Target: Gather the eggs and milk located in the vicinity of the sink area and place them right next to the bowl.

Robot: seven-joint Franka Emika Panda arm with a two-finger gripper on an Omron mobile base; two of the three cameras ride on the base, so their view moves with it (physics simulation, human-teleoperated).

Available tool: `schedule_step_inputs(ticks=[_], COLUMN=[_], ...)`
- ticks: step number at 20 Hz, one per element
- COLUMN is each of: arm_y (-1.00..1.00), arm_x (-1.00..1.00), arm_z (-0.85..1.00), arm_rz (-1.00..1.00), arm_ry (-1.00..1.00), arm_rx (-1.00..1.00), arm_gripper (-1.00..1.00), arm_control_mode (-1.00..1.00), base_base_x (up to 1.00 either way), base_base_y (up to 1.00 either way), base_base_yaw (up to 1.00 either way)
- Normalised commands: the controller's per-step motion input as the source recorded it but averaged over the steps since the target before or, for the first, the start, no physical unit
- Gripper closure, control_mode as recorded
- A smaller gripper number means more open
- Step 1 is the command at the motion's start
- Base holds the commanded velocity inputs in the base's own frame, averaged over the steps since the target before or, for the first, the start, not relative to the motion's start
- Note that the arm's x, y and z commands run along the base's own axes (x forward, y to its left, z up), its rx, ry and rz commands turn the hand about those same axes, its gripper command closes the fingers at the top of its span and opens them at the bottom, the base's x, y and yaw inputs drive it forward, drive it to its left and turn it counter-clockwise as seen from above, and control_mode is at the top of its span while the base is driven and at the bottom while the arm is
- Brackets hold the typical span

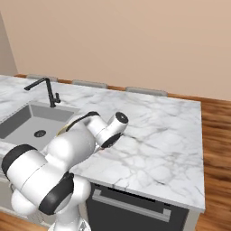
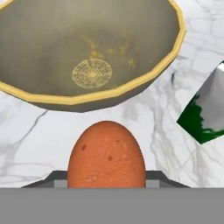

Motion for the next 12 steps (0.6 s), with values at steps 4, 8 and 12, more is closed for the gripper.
schedule_step_inputs(ticks=[4,8,12], arm_y=[0.01,0.02,0.07], arm_x=[0.0,0.01,0.03], arm_z=[-0.16,-0.17,-0.11], arm_rz=[0.0,0.0,0.0], arm_ry=[-0.02,-0.05,-0.1], arm_rx=[0.0,0.0,0.0], arm_gripper=[1.0,1.0,1.0], arm_control_mode=[-1.0,-1.0,-1.0], base_base_x=[0.0,0.0,0.0], base_base_y=[0.0,0.0,0.0], base_base_yaw=[0.0,0.0,0.0])
